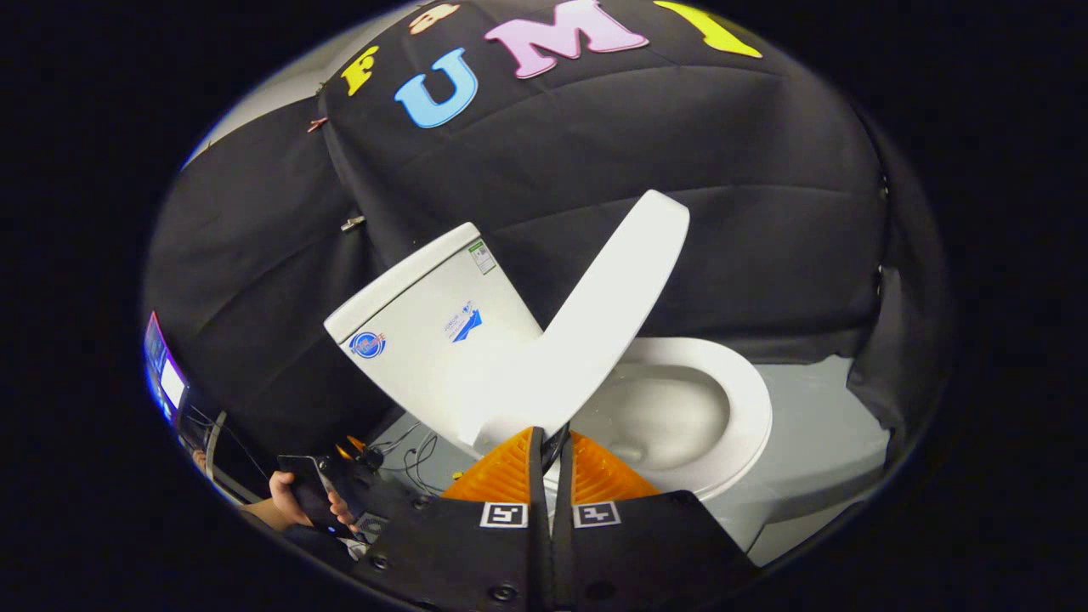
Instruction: Open the toilet lid.
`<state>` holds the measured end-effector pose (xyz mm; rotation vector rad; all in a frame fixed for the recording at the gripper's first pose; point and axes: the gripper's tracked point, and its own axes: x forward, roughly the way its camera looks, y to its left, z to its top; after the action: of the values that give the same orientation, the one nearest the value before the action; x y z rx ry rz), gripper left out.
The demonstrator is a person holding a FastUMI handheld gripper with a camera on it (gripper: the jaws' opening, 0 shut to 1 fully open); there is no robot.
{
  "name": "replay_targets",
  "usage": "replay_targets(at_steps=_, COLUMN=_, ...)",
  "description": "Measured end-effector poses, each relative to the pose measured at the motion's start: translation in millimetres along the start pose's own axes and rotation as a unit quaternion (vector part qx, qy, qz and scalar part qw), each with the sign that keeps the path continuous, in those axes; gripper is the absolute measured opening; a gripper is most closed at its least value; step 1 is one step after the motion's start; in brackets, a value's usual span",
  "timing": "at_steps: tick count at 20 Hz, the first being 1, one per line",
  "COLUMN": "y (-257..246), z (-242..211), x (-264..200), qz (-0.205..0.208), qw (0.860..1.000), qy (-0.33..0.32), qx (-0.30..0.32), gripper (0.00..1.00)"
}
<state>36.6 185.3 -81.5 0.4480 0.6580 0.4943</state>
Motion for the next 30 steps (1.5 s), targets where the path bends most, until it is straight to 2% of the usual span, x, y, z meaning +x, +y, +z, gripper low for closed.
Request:
replay_targets(at_steps=12, y=105, z=43, x=26, qz=0.063, qw=0.989, qy=-0.02, qx=-0.129, gripper=0.05)
replay_targets(at_steps=20, y=175, z=54, x=59, qz=0.099, qw=0.978, qy=-0.027, qx=-0.179, gripper=0.05)
replay_targets(at_steps=23, y=201, z=56, x=70, qz=0.116, qw=0.971, qy=-0.039, qx=-0.208, gripper=0.05)
replay_targets(at_steps=30, y=242, z=50, x=98, qz=0.129, qw=0.957, qy=-0.048, qx=-0.255, gripper=0.05)
